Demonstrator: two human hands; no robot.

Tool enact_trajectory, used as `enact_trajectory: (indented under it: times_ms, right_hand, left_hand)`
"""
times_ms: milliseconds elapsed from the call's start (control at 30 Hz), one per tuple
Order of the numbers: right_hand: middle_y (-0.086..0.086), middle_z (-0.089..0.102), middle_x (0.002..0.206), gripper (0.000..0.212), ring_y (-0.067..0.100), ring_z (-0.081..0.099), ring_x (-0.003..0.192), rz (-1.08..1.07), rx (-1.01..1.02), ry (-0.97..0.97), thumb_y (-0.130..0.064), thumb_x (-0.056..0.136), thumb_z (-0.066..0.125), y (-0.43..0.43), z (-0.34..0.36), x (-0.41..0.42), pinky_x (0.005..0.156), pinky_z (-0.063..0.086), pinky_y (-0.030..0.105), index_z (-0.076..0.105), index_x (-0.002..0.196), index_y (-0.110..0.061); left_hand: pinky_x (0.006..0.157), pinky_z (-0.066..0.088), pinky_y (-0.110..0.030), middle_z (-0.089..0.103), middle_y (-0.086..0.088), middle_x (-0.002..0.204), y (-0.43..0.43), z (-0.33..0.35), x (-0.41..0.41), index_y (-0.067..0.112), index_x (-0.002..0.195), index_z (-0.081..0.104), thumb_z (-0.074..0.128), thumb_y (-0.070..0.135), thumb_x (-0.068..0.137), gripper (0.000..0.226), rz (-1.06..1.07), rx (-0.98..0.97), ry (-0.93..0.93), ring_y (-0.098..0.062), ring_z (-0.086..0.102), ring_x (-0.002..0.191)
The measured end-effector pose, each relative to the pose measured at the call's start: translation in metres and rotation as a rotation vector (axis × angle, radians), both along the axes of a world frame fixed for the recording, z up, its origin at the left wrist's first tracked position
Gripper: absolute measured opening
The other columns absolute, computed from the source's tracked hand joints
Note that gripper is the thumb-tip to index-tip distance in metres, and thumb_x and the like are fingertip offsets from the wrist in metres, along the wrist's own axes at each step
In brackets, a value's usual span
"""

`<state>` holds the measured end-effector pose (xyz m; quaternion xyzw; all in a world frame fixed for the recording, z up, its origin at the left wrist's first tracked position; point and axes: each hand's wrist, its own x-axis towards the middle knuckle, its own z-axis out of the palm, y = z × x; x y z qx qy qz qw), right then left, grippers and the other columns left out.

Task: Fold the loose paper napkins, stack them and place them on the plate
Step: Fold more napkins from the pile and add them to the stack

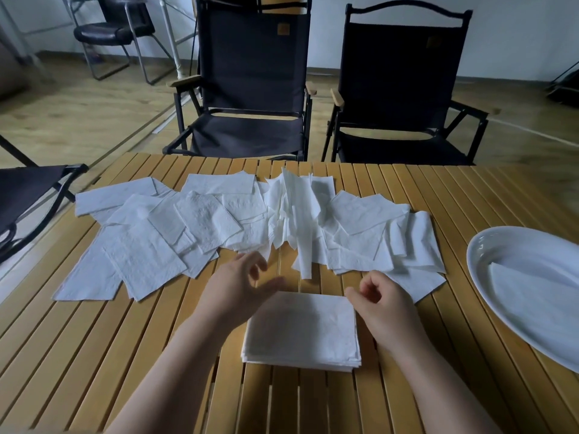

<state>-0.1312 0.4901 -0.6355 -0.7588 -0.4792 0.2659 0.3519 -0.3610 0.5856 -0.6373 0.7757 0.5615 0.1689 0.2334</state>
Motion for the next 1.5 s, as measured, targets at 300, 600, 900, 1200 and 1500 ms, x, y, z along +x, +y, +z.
enact_trajectory:
  times_ms: [300, 600, 900, 1200, 1500]
  right_hand:
    - [-0.008, 0.058, 0.083, 0.004, 0.006, 0.056, 0.072, 0.011, 0.052, -0.016, -0.022, 0.094, 0.063, 0.006, -0.007, -0.008, 0.057, 0.042, 0.012, 0.063, 0.094, -0.026]
    - [-0.007, 0.063, 0.088, 0.006, 0.007, 0.059, 0.079, 0.002, 0.050, 0.018, -0.025, 0.094, 0.062, 0.006, -0.011, -0.003, 0.059, 0.045, 0.011, 0.064, 0.098, -0.029]
    - [-0.018, 0.063, 0.103, 0.032, -0.005, 0.057, 0.092, 0.047, 0.109, 0.093, -0.015, 0.093, 0.065, 0.005, -0.011, -0.006, 0.070, 0.048, 0.007, 0.061, 0.118, -0.034]
    - [-0.015, 0.072, 0.105, 0.033, 0.001, 0.065, 0.103, 0.242, 0.104, 0.280, -0.050, 0.087, 0.066, 0.002, -0.005, -0.010, 0.089, 0.053, 0.026, 0.065, 0.119, -0.042]
    - [-0.013, 0.070, 0.087, 0.009, 0.005, 0.063, 0.089, 0.232, 0.223, 0.214, -0.026, 0.091, 0.072, 0.000, -0.001, -0.011, 0.078, 0.049, 0.015, 0.070, 0.084, -0.032]
  left_hand:
    - [0.109, 0.029, -0.047, 0.034, 0.015, 0.156, -0.006, -0.011, 0.049, 0.047, 0.142, 0.041, 0.041, 0.060, 0.097, 0.047, -0.321, 0.031, 0.209, -0.019, 0.026, 0.143]
    - [0.097, 0.044, -0.027, 0.058, 0.011, 0.135, -0.003, -0.014, 0.045, 0.030, 0.130, 0.063, 0.058, 0.046, 0.095, 0.039, -0.296, 0.059, -0.031, -0.011, 0.052, 0.122]
    - [0.075, 0.049, -0.027, 0.068, 0.000, 0.089, -0.011, 0.012, 0.008, 0.011, 0.090, 0.066, 0.071, 0.000, 0.087, 0.013, -0.146, -0.338, -0.728, -0.013, 0.066, 0.085]
    - [0.088, 0.057, -0.039, 0.059, -0.017, 0.090, -0.004, 0.019, -0.001, 0.006, 0.088, 0.063, 0.061, -0.004, 0.086, 0.011, -0.205, -0.673, -1.266, -0.028, 0.063, 0.087]
    - [0.090, 0.057, -0.040, 0.064, -0.019, 0.101, 0.000, 0.017, -0.006, 0.003, 0.107, 0.062, 0.059, -0.003, 0.087, 0.021, -0.090, -0.677, -1.306, -0.031, 0.064, 0.094]
